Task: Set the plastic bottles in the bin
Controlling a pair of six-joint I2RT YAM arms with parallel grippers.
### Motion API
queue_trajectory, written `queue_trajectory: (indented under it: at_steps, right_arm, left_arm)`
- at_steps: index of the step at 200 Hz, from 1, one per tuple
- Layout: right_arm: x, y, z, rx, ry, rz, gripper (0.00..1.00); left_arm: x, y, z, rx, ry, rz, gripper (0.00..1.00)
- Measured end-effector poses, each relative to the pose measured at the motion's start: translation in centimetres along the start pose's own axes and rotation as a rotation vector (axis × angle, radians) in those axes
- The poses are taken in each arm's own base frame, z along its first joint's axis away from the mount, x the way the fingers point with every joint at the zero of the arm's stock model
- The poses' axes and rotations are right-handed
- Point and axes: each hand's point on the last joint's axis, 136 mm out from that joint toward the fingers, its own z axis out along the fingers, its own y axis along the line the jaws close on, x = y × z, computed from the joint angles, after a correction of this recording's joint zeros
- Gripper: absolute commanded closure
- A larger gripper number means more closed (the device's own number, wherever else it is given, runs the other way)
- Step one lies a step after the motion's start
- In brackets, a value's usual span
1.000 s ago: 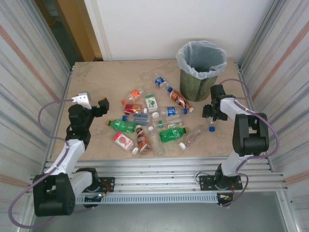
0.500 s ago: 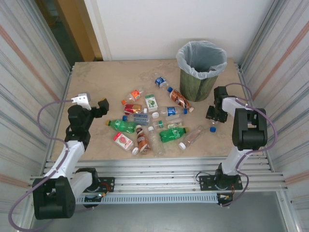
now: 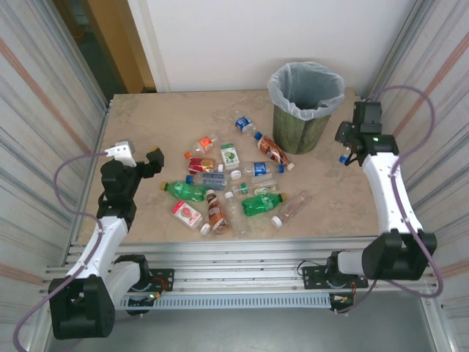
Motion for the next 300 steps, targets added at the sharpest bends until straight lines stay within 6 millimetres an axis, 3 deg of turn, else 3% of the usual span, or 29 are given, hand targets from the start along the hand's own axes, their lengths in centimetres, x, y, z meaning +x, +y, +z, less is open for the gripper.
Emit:
queue_trajectory:
  at_steps: [26,57,83,118,161,212,257,300]
  right_arm:
    - [-5.1,0.7,-4.0,-0.058,-0.153,0.036,0.85]
    - [-9.6,2.5,-6.2,-0.142,-0.265,0.046,0.86]
    - [-13.2,5.1,-6.9,-0.213,-0.361,0.020,0.86]
    - [-16.0,9.8,-5.9,-0.297,-0.437,-0.049,0.86]
    - [-17.9,15.1,-3.0,-0.365,-0.476,-0.120,0.87]
    - [-18.9,17.7,-0.2,-0.391,-0.515,-0.162,0.86]
    - [-17.3,19.4,3.5,-0.391,-0.479,-0.212,0.85]
    - [-15.2,20.3,6.3,-0.406,-0.449,-0.232,0.77]
  left_arm:
    - [-0.6,-0.2,-0.4,0.006,-0.020,-0.016,0.01]
    - [-0.6,-0.3,-0.4,0.011,-0.019,-0.042,0.01]
    - [-0.5,-0.4,-0.4,0.017,-0.013,-0.065,0.01]
    - [-0.1,-0.6,-0.2,0.032,0.007,-0.086,0.01]
    - [-0.2,-0.7,-0.2,0.038,0.009,-0.094,0.01]
    - [0.0,-0.7,-0.2,0.037,0.015,-0.098,0.01]
    - [0.3,-0.9,0.0,0.048,0.028,-0.116,0.01]
    - [0.6,-1.1,0.1,0.057,0.038,-0.122,0.01]
